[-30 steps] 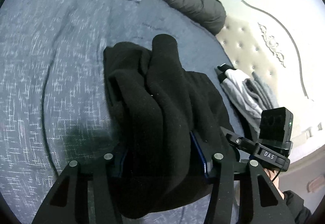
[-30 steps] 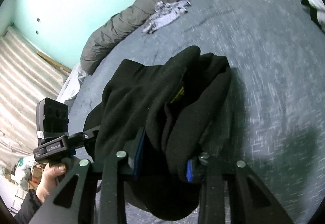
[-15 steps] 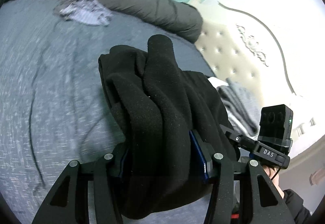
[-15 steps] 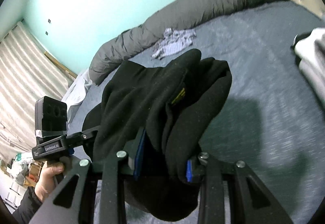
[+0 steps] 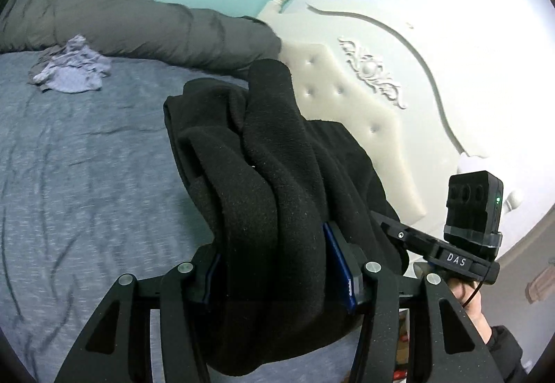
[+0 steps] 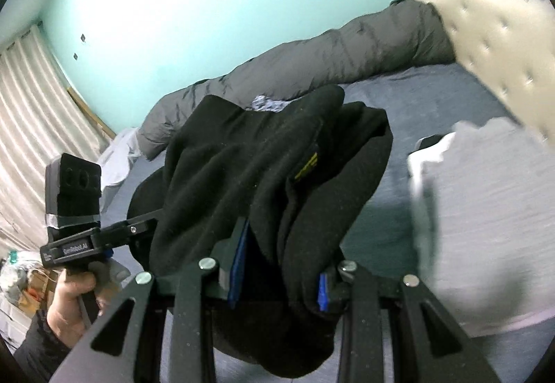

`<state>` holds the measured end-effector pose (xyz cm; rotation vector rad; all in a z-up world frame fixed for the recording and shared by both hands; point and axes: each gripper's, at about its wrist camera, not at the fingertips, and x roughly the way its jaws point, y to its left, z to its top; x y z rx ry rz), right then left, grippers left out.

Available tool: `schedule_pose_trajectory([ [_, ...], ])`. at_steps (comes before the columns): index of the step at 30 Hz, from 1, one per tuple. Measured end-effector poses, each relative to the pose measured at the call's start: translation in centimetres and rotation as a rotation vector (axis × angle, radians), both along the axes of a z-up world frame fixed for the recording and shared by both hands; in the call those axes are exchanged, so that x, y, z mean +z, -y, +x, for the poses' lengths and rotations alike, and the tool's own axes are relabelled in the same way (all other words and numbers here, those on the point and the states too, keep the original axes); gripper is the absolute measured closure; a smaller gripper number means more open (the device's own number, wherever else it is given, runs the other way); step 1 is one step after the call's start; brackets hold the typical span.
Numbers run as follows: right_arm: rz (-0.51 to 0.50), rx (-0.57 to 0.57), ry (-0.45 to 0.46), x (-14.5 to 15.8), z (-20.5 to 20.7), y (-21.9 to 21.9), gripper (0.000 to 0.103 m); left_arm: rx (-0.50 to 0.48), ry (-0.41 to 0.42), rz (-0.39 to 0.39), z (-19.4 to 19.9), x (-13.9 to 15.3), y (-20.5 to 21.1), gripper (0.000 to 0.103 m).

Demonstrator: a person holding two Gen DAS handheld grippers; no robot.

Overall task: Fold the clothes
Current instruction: 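Carry the black garment with both tools toward the stack of folded clothes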

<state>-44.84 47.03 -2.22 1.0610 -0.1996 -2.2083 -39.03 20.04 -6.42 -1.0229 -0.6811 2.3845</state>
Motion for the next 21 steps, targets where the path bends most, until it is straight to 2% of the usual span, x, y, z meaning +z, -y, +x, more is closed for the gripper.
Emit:
schedule_pose_trajectory([
  [8, 0.078, -0.043, -0.026, 2.2, -0.7, -6.8, 0.071, -0.038, -0.012, 0.004, -2.2, 1.4, -7.8, 0.047],
  [21, 0.215, -0.08, -0.062, 2.6, -5.0, -15.1, 0.071, -0.064, -0.007, 0.02, -6.2, 1.0, -18.1, 0.047],
])
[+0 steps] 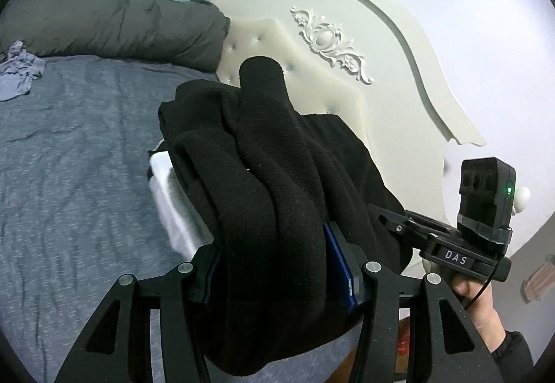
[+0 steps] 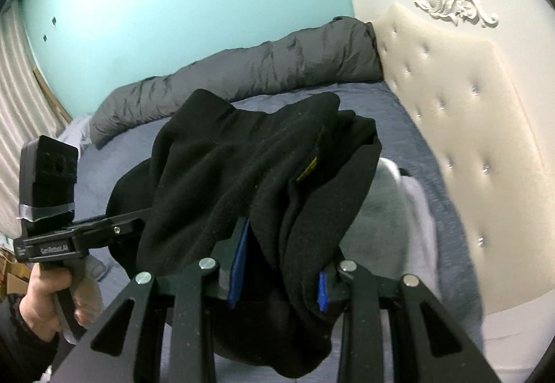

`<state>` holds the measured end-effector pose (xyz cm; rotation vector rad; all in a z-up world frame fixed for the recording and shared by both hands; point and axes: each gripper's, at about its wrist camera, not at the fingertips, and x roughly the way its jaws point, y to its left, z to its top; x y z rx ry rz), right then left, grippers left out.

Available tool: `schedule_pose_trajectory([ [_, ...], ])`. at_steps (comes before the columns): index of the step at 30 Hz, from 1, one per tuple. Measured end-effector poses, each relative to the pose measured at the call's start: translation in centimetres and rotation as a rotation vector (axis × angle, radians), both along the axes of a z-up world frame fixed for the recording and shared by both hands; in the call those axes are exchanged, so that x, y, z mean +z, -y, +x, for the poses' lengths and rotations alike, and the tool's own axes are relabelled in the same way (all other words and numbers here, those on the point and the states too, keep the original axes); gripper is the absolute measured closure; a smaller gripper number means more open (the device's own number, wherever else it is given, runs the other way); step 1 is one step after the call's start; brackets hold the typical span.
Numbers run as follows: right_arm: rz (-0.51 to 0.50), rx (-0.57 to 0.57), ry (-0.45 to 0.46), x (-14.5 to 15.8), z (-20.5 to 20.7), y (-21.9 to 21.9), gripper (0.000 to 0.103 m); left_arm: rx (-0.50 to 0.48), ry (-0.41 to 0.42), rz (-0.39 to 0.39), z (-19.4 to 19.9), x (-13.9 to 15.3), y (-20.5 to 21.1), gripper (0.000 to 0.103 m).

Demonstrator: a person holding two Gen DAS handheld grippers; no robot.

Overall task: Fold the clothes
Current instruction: 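Carry the black garment with both tools toward the stack of folded clothes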

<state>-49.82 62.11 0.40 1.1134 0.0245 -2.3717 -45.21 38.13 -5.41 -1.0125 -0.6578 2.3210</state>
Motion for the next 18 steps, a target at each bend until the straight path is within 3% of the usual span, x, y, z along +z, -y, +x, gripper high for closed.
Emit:
schedule_pose_trajectory([
  [4, 0.037, -0.01, -0.008, -0.6, -1.6, -2.1, 0.071, 0.018, 0.006, 0.024, -1.1, -1.0, -2.5, 0.047],
  [11, 0.117, -0.057, 0.03, -5.0, -3.1, -4.7, 0.07, 0.046, 0.075, 0.042, -1.4, -5.2, -6.0, 0.047],
  [14, 0.102, -0.098, 0.012, -5.9, -3.0, -5.6, 0.066, 0.056, 0.103, 0.075, -1.6, -6.9, -6.3, 0.043],
  [16, 0.104, -0.133, 0.0, -5.7, -2.7, -5.9, 0.055, 0.048, 0.106, 0.078, -1.7, -6.9, -6.1, 0.042],
  [18, 0.112, -0.165, -0.029, -5.0, -2.2, -5.9, 0.054, 0.041, 0.109, 0.075, -1.9, -6.7, -5.8, 0.039],
])
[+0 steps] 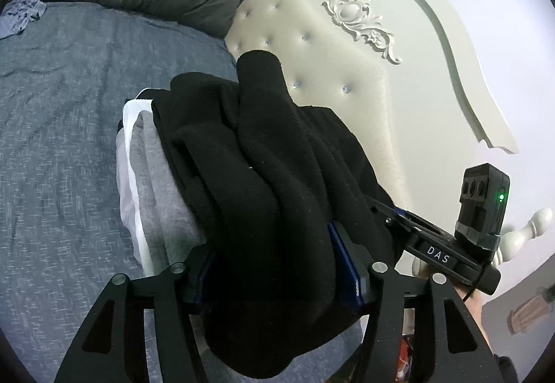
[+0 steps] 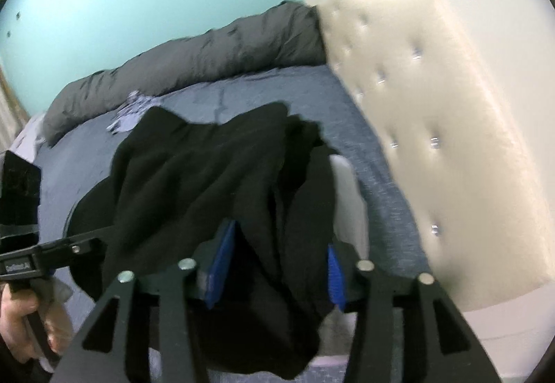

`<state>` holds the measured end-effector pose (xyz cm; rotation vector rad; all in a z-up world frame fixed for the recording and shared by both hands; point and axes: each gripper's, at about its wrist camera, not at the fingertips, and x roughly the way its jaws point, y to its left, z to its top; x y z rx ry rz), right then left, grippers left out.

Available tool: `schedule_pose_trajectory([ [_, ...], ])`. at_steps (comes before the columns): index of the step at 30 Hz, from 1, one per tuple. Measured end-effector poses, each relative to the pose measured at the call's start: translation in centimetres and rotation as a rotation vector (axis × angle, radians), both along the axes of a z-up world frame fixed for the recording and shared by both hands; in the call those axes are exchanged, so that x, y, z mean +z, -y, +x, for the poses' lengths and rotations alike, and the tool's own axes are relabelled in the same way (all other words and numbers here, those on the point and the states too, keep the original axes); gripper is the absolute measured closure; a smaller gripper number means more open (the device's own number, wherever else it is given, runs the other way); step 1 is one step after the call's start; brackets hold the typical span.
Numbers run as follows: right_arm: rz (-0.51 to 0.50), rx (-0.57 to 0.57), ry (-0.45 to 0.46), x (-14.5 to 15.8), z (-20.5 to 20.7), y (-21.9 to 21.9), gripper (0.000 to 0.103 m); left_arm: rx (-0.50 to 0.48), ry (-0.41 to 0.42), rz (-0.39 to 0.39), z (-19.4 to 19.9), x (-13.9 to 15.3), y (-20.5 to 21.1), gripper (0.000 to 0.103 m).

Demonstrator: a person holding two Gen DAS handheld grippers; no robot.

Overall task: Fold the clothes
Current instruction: 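Carry the black garment with both tools toward the stack of folded clothes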

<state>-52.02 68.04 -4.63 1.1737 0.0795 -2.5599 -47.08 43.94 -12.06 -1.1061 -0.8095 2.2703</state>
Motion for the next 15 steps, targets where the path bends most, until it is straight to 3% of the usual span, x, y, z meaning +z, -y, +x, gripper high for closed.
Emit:
schedule_pose_trajectory([
  [6, 0.044, -0.088, -0.123, 3.0, 1.5, 0.4, 0.052, 0.014, -0.028, -0.069, 0.4, 1.7, 1.1, 0.032],
  [9, -0.009, -0.083, -0.181, 5.2, 2.6, 1.0, 0.052, 0.008, -0.042, -0.097, 0.6, 2.3, 1.2, 0.031],
  [12, -0.06, -0.04, -0.169, 5.8, 2.7, 2.2, 0.052, 0.004, -0.048, -0.109, 0.7, 2.7, 1.3, 0.031],
  [14, -0.06, -0.023, -0.151, 5.5, 2.6, 3.1, 0.06, 0.012, -0.052, -0.115, 1.0, 3.2, 1.5, 0.031],
  [15, -0.048, -0.013, -0.143, 5.2, 2.3, 3.5, 0.072, 0.021, -0.068, -0.126, 1.4, 3.8, 1.7, 0.031],
])
